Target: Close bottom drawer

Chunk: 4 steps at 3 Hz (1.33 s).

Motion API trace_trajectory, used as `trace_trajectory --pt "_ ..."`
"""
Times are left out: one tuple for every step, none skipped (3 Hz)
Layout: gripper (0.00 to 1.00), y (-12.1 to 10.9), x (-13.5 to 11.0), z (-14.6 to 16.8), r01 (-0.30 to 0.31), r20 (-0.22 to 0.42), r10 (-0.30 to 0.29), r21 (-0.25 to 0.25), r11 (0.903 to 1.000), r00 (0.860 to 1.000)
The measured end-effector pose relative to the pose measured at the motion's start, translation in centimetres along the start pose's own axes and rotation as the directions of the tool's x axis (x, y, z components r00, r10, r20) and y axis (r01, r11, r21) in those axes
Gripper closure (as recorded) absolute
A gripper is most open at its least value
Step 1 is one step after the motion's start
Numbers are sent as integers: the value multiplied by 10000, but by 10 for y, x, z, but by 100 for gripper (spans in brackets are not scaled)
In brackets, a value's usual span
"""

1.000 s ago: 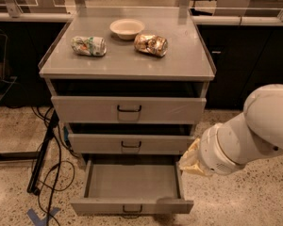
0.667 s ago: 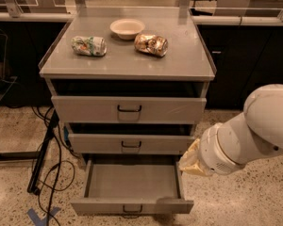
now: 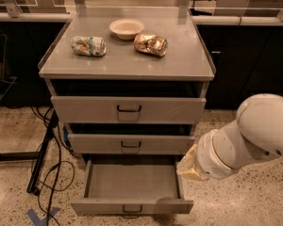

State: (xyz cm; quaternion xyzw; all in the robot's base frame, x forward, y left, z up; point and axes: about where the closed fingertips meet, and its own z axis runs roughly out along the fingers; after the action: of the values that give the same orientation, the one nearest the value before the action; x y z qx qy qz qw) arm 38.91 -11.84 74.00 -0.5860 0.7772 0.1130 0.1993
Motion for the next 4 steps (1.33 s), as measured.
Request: trace_trajectory --pt "100 4 19 41 -390 313 399 -276 9989 9987" --pt "100 3 41 85 -632 852 663 -382 9973 9942" --pt "100 0 67 132 -663 1165 735 -644 9957 9905" --pt "100 0 98 173 -976 1220 1120 -1177 9882 9862"
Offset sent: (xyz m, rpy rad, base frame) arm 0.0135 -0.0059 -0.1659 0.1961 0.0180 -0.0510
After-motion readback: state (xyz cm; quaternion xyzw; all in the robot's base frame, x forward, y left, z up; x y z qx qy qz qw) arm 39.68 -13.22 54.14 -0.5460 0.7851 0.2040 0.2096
